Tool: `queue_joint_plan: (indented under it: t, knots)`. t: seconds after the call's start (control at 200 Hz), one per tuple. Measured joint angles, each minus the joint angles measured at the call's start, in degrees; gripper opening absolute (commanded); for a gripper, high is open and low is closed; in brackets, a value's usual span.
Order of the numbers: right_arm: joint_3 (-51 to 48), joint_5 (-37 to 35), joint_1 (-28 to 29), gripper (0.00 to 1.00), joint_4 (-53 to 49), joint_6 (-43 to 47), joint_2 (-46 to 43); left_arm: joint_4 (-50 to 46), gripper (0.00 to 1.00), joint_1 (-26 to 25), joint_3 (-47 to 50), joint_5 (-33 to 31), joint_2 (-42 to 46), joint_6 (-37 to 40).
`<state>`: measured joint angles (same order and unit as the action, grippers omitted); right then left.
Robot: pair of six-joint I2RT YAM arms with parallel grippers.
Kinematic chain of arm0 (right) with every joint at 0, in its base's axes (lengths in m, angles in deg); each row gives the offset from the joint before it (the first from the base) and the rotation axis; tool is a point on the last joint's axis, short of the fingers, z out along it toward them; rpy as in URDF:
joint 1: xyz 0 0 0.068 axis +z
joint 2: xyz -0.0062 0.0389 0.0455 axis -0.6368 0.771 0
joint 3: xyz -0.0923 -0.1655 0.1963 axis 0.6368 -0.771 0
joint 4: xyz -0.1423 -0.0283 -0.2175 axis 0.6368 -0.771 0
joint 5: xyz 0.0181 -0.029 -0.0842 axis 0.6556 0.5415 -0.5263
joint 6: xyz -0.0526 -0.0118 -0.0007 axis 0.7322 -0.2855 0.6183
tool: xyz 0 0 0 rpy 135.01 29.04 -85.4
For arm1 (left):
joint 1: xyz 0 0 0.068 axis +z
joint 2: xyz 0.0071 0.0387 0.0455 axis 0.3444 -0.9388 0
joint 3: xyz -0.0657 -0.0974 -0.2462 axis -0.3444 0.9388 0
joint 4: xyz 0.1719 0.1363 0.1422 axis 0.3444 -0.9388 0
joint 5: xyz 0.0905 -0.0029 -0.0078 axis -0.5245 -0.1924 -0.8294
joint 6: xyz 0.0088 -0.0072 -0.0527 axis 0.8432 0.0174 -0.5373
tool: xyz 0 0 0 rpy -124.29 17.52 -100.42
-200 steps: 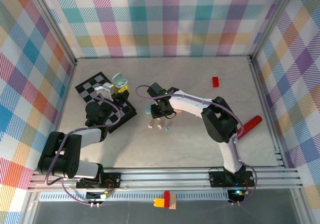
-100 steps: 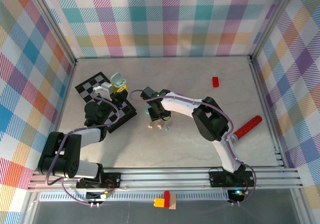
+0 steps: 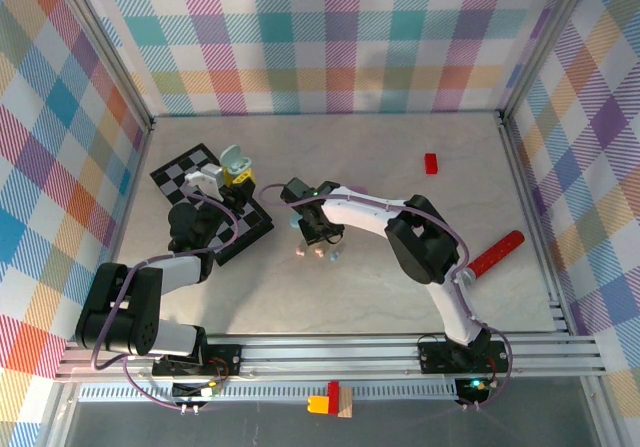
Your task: Insert wireless bluetooth earbuds into charging case
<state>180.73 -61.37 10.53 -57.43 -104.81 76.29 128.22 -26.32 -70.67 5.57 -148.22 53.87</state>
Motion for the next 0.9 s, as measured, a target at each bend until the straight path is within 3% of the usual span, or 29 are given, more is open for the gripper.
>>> queue_joint_plan:
  t: [0.9]
  knots:
    - [0.3,-4.8,2.3,0.49,-4.1,-0.7,-4.7,0.0,0.43,1.4,1.1,-1.9,1.7,-0.2]
